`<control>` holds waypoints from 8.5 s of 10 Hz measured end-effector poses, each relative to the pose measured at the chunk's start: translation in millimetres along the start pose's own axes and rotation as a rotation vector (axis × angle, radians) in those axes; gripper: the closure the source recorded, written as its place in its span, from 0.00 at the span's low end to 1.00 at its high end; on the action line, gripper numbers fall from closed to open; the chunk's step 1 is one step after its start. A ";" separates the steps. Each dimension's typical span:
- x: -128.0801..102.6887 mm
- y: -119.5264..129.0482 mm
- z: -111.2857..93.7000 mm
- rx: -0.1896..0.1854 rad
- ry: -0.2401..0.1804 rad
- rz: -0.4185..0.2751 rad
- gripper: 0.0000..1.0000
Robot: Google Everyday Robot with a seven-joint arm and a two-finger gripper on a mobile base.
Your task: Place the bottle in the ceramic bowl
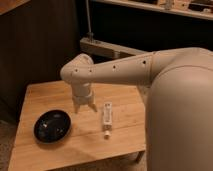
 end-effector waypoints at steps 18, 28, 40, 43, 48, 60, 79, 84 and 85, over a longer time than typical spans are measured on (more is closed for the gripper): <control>0.0 -0.1 0.0 0.000 0.000 0.000 0.35; 0.0 -0.1 0.0 0.000 0.000 0.000 0.35; -104.7 -121.1 58.8 -0.088 -0.082 -0.001 0.35; -108.5 -144.0 75.2 -0.110 -0.083 0.000 0.35; -108.3 -141.5 75.2 -0.112 -0.083 -0.003 0.35; -73.9 -118.5 129.9 -0.097 0.005 0.041 0.35; -123.0 -2.7 59.0 -0.316 -0.109 -0.174 1.00; -90.1 65.4 40.5 -0.434 -0.142 -0.299 1.00; -86.7 76.3 37.1 -0.438 -0.147 -0.327 1.00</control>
